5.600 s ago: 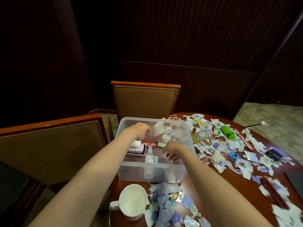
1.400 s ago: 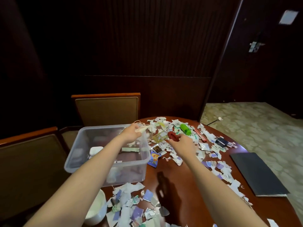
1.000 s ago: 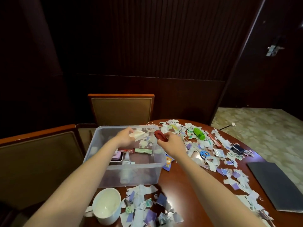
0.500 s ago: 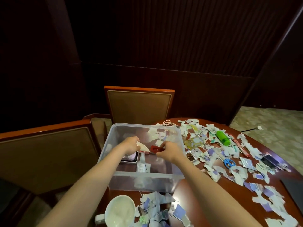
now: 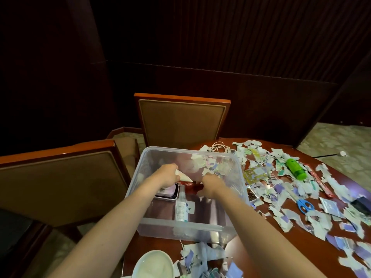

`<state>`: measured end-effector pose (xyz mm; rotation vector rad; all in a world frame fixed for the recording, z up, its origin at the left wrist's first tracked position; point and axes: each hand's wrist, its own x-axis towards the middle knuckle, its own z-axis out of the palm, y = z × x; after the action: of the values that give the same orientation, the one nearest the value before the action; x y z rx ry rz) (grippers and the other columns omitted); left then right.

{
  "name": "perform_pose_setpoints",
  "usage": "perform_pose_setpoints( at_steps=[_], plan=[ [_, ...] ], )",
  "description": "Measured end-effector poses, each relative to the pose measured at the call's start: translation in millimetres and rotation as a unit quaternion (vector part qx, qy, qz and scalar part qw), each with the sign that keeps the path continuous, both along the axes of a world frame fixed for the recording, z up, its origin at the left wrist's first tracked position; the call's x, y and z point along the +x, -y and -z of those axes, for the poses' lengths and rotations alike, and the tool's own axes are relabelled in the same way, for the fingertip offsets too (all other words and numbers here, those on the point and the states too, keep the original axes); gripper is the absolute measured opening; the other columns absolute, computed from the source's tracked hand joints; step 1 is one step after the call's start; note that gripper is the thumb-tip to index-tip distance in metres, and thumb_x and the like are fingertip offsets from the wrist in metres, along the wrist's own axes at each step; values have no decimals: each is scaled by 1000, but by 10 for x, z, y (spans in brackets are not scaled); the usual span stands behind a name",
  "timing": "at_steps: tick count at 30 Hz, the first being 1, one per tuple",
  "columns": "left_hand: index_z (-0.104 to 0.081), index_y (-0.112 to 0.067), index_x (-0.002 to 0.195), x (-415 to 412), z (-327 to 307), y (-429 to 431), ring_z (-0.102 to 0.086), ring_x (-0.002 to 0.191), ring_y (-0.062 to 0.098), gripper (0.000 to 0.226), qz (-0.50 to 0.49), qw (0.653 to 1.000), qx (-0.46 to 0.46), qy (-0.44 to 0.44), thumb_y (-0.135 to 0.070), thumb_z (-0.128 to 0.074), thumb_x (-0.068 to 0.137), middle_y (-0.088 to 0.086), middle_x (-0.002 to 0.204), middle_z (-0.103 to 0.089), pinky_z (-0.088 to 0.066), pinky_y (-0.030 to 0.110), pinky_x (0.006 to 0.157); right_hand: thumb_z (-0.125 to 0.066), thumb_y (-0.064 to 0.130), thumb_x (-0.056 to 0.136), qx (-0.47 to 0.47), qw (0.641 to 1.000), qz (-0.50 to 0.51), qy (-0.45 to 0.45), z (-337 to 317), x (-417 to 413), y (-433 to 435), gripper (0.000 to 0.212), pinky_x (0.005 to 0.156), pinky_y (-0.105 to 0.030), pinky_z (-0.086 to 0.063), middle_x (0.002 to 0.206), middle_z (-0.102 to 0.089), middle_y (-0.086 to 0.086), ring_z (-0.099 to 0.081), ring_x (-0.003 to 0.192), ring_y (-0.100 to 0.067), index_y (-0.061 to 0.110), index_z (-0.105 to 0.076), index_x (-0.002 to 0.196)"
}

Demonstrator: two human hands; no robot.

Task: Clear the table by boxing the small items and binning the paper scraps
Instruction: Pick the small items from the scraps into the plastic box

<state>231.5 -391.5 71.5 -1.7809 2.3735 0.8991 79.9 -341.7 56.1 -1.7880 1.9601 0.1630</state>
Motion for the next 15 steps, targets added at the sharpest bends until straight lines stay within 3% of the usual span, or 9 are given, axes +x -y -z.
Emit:
perform_pose_setpoints(
  at_steps=[3, 7, 12, 15],
  plan=[
    [-42, -9, 137, -19, 29, 2, -54, 114, 28, 42, 10, 1000, 6, -4, -16, -47, 96, 12, 133, -51, -42, 29, 84, -59, 28, 89, -24, 995, -56, -76, 50, 26, 39, 40, 99, -39, -39, 127, -47, -12, -43, 120, -30, 14, -55, 126],
    [-42, -12, 138, -27, 66, 13, -54, 116, 28, 44, 11, 1000, 6, -1, -17, -48, 95, 11, 134, -51, -44, 32, 89, -59, 27, 89, -27, 987, -99, -121, 166, 51, 72, 45, 101, -42, -35, 132, -43, -13, -37, 126, -30, 19, -47, 132],
    [-42, -12, 137, -19, 108, 8, -52, 119, 28, 44, 7, 1000, 13, -2, -18, -48, 94, 11, 134, -51, -42, 34, 95, -61, 34, 85, -24, 987, -89, -130, 222, 37, 103, 49, 105, -44, -28, 131, -45, -12, -38, 125, -30, 17, -47, 130],
    [-44, -11, 135, -13, 143, 0, -50, 121, 28, 43, 5, 1000, 15, -1, -19, -49, 94, 10, 135, -50, -41, 37, 100, -60, 31, 85, -47, 990, -49, -121, 205, 25, 86, 45, 102, -41, -33, 127, -49, -12, -44, 121, -30, 14, -50, 126]
  ],
)
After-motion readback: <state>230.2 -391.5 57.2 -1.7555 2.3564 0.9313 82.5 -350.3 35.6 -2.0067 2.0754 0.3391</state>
